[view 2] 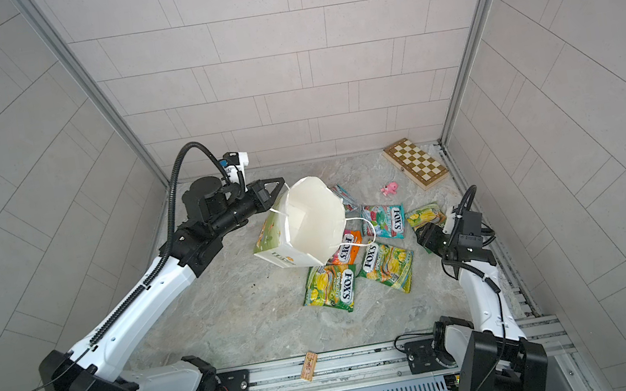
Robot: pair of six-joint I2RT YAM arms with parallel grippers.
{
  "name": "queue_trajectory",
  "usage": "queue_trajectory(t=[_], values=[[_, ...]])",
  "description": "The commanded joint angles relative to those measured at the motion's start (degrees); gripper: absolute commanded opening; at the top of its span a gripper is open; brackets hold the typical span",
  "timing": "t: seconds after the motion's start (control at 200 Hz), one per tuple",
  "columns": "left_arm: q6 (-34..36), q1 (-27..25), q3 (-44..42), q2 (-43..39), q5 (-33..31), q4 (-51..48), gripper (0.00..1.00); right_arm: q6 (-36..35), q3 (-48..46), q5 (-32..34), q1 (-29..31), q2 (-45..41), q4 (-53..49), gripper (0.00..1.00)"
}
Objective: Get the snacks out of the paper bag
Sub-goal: 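Set the paper bag upright on the table with the left gripper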
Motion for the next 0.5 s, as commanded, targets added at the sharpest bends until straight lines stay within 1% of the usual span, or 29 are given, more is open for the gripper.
queue_trajectory(t=[0.0, 0.14, 0.245, 0.495], values=[[-0.7, -0.3, 1.4, 0.4, 1.5, 2.9, 0.0, -0.9, 1.4, 0.1, 0.2, -0.8, -0.7, 0.68], [0.2, 0.1, -0.8, 1.5, 1.3, 4.3, 0.0, -0.9, 1.3, 0.0, 0.2, -0.8, -0.7, 0.68], [1.7, 1.4, -1.7, 2.6, 1.4, 5.4, 0.0, -0.8, 1.3, -0.1, 0.3, -0.7, -0.7, 0.68], [0.0, 9.0, -3.4, 8.7, 8.0, 11.2, 0.0, -0.5, 1.2, -0.2, 0.3, -0.6, -0.6, 0.68]])
